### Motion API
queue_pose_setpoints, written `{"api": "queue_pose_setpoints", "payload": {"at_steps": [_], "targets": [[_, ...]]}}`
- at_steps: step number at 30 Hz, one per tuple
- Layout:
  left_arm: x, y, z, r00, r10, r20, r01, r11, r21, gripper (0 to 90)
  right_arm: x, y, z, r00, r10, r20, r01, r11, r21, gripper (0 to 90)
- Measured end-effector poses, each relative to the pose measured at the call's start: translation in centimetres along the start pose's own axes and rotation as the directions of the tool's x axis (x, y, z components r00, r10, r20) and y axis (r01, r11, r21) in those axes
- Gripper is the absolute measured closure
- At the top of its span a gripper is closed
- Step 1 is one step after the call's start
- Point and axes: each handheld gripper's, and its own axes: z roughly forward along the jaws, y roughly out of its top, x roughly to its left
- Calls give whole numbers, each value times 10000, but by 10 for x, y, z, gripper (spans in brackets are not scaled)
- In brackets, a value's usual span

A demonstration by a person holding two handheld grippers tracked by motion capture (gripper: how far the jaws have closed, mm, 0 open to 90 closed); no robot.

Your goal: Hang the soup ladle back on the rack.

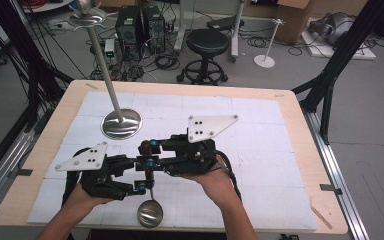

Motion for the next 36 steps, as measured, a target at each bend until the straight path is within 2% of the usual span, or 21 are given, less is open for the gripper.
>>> {"api": "queue_pose_setpoints", "payload": {"at_steps": [5,8,9,12,13,14,15,18,19,22,23,24,27,29,32,33,36], "targets": [[1,0,1,9999,71,142,-71,10000,-10,616,-1,-3,0,9999,29,-108,-30,10000,-94,729],[1,-1,1,9993,230,285,-230,9997,-26,706,-2,-4,0,9999,56,-110,-58,9999,-116,728],[0,-1,1,9991,359,236,-359,9994,9,724,-2,-5,0,9999,71,-94,-72,9999,-109,728],[-1,0,2,9993,343,135,-343,9994,55,734,-2,-6,1,9998,162,-76,-163,9998,-136,724],[-1,0,1,9995,307,7,-307,9995,102,734,-2,-6,1,9997,238,46,-237,9996,-173,706],[0,0,1,9995,293,-125,-291,9995,130,734,-2,-6,0,9994,292,211,-283,9988,-388,577],[1,0,0,9990,329,-307,-323,9993,180,735,0,-5,-2,9969,488,624,-444,9966,-700,422],[4,1,-4,9958,284,-865,-274,9995,125,735,1,-3,-13,9886,610,1379,-446,9919,-1192,380],[5,2,-6,9945,255,-1013,-247,9996,96,735,3,-3,-20,9829,667,1714,-445,9905,-1305,335],[7,4,-11,9882,208,-1517,-201,9998,57,735,8,-5,-36,9683,610,2422,-271,9896,-1411,291],[9,4,-13,9848,195,-1724,-191,9998,38,735,11,-7,-41,9595,544,2763,-159,9901,-1398,257],[10,5,-15,9809,207,-1935,-201,9998,48,735,15,-9,-48,9459,504,3205,-85,9914,-1309,234],[14,10,-21,9677,129,-2517,-124,9999,36,735,25,-19,-65,8896,375,4551,57,9956,-932,184],[17,15,-24,9576,158,-2877,-137,9999,93,735,32,-29,-74,8508,273,5248,53,9982,-605,169],[22,26,-29,9377,235,-3466,-201,9997,134,735,40,-49,-89,7960,305,6045,-116,9993,-352,168],[23,29,-30,9320,214,-3619,-190,9998,102,735,43,-57,-96,7728,350,6337,-181,9993,-332,167],[28,41,-33,9104,199,-4133,-187,9998,71,735,47,-73,-110,7314,484,6803,-428,9988,-251,164]]}}
